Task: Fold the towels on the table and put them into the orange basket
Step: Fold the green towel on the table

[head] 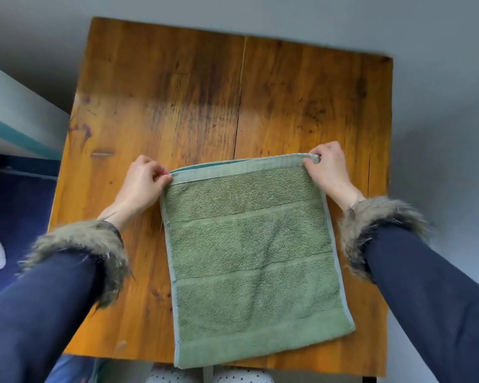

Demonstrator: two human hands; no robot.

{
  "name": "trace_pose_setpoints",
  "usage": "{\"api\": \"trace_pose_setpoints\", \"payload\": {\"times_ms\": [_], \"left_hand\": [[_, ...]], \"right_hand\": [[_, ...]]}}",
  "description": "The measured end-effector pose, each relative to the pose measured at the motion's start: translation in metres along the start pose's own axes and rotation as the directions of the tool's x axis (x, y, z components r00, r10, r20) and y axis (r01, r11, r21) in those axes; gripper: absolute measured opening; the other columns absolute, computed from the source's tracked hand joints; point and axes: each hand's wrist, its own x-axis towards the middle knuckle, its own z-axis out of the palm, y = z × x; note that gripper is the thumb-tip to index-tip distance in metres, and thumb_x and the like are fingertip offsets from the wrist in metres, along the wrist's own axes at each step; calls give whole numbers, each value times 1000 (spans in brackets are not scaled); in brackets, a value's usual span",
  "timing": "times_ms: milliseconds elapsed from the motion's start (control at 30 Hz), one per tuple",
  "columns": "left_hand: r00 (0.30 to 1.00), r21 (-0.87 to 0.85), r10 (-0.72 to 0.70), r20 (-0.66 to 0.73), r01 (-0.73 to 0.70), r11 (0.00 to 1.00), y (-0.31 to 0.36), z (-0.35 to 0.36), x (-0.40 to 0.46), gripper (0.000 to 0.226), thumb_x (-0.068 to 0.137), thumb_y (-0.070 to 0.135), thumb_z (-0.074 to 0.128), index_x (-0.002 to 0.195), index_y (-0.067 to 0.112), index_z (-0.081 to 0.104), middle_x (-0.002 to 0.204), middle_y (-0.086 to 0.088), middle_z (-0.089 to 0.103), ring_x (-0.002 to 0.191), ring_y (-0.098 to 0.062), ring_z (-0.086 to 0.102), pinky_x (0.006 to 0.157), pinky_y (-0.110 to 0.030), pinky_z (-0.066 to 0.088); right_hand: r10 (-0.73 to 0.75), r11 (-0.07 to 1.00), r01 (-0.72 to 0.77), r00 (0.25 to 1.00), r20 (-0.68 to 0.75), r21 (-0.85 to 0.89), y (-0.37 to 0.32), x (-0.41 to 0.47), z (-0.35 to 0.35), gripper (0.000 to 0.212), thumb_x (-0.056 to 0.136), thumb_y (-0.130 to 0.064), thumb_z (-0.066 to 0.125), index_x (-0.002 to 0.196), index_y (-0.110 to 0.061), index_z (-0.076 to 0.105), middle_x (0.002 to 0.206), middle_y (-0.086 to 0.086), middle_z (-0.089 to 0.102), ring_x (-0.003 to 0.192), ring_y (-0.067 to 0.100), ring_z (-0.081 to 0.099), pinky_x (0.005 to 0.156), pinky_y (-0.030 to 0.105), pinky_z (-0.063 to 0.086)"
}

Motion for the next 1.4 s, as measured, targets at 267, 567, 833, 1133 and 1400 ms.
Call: {"api": "trace_pose_setpoints", "payload": {"times_ms": [267,567,833,1133,1400], "left_hand": [[991,-35,3,132,2,999,8,-3,4,9,87,19,62,86,10,62,98,-5,51,87,-18,50,77,-27,36],[988,-262,-20,150,60,963,8,-5,-3,7,88,20,62,83,17,60,86,-2,63,81,-16,57,74,-29,45],[994,-402,78,75,-42,915,25,-72,-26,9,85,10,65,77,14,63,76,-3,65,63,0,59,60,-12,48],[947,-310,289,-141,-319,896,53,-178,-62,13,84,12,67,74,21,64,78,1,68,67,-11,59,63,-18,45],[831,-232,428,-356,-522,821,64,-263,-91,42,81,3,67,71,44,61,76,11,66,70,-6,60,72,-17,47]], "right_hand": [[-77,986,105,976,204,-130,-2,11,-15,16,90,-23,56,90,-9,63,93,6,52,103,28,48,89,36,37],[-27,1000,25,989,143,17,4,-2,-31,21,93,-20,53,86,-10,70,93,5,68,75,7,54,85,26,37],[-33,994,23,995,97,105,-17,-43,-80,10,87,-18,63,81,-14,70,85,-3,64,88,12,58,81,27,42],[-95,973,131,978,-188,190,-83,-112,-172,4,85,-17,66,83,-14,68,87,0,65,83,14,59,77,24,42],[-174,924,278,917,-359,261,-131,-159,-216,7,82,-4,66,82,-11,66,82,4,65,74,9,61,70,16,45]]}}
